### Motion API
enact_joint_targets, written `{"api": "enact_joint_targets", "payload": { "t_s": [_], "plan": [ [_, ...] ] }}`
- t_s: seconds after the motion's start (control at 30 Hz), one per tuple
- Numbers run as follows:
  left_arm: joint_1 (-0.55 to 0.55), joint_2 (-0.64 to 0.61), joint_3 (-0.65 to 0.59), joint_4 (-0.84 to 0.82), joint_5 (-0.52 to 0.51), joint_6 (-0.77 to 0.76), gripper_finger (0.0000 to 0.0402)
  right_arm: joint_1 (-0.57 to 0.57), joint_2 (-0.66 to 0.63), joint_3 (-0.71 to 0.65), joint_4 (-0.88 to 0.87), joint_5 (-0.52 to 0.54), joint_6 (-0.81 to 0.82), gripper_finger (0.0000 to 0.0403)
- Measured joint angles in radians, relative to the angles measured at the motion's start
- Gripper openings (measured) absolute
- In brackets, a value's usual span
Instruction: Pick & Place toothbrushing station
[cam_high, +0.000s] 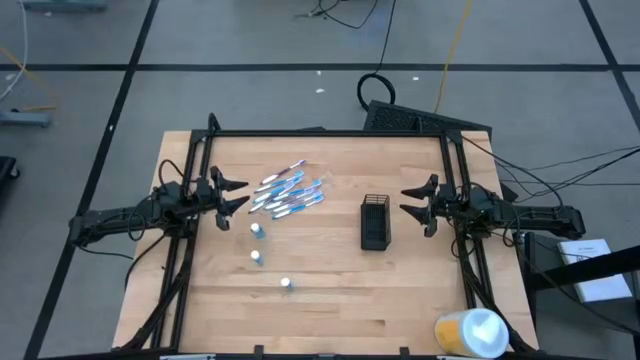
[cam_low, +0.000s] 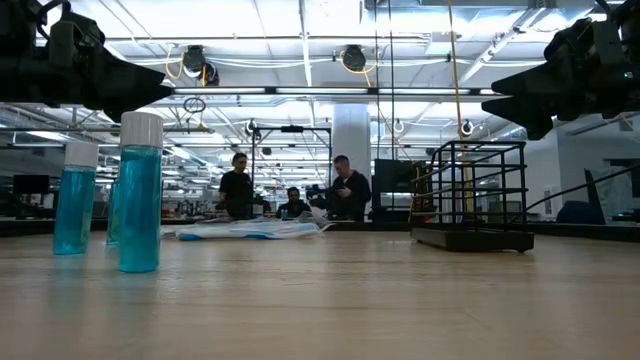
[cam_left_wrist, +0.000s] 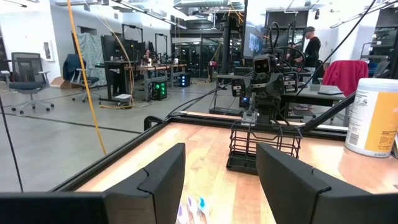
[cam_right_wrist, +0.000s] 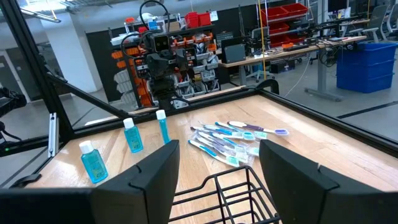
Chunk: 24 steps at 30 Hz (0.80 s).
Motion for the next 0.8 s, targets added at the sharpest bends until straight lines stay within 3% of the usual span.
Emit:
{"api": "enact_joint_targets", "payload": {
  "t_s": [0.47, 0.63, 0.8],
  "plan": [
    [0.000, 0.035, 0.000, -0.069, -0.009, -0.110, 0.0202, 0.000, 0.000, 0.000, 0.000, 0.000, 0.000, 0.0212],
    [0.000, 0.231, 0.100, -0.088, 0.039, -0.052, 0.0202, 0.000, 0.000, 0.000, 0.000, 0.000, 0.000, 0.0212],
    [0.000, 0.545, 0.382, -0.306, 0.019, 0.070, 0.0202, 0.000, 0.000, 0.000, 0.000, 0.000, 0.000, 0.0212]
  ]
}}
